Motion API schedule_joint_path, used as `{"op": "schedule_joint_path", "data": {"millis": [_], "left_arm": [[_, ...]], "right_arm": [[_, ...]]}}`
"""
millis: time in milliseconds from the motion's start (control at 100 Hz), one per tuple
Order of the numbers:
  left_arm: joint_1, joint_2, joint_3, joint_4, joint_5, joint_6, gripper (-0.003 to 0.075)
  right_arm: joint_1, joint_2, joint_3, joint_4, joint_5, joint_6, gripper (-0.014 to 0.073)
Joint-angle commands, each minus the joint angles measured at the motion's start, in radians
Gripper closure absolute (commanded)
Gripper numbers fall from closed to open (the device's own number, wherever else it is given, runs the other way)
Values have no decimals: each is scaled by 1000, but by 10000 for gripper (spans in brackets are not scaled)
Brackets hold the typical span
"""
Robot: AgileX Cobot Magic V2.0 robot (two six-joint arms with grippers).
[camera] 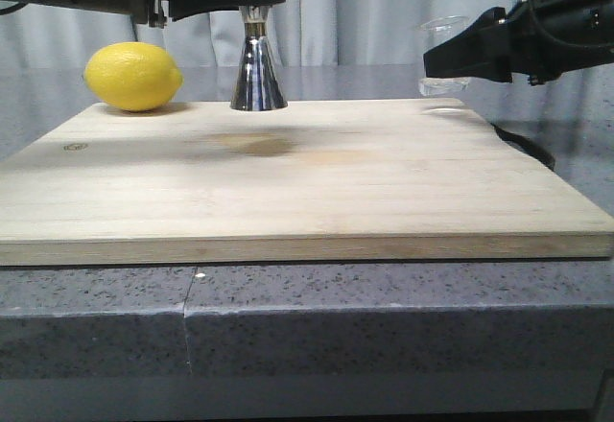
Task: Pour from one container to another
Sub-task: 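Carry the beaker back and set it down on the board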
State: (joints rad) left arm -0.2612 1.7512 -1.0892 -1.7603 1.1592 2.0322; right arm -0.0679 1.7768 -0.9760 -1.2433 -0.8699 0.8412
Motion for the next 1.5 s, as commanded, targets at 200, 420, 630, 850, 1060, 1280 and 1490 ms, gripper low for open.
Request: {"op": "schedule_joint_path", "data": {"millis": [200,420,630,850,1060,1280,1490], "left_arm": [[-9,-49,-31,-81,110,-6,456],[-9,-49,-31,-81,110,-6,456],[-9,-49,-31,-81,110,-6,456],[-9,-49,-31,-81,110,-6,456],[-9,-49,-31,-81,110,-6,456],[-9,-49,-31,-81,110,-6,456],[-9,-49,-31,-81,110,-6,457]], "right_arm": [[5,-28,-35,32,-65,-81,256],[23,-25,-35,23,-46,-91,256],[24,-25,-35,21,-22,-91,253],[24,-25,-35,14,-22,-91,249],[24,-25,-35,14,-22,-73,127],[24,-34,-35,-4,-15,-6,39],[24,-94,-33,-102,44,95,39]]}}
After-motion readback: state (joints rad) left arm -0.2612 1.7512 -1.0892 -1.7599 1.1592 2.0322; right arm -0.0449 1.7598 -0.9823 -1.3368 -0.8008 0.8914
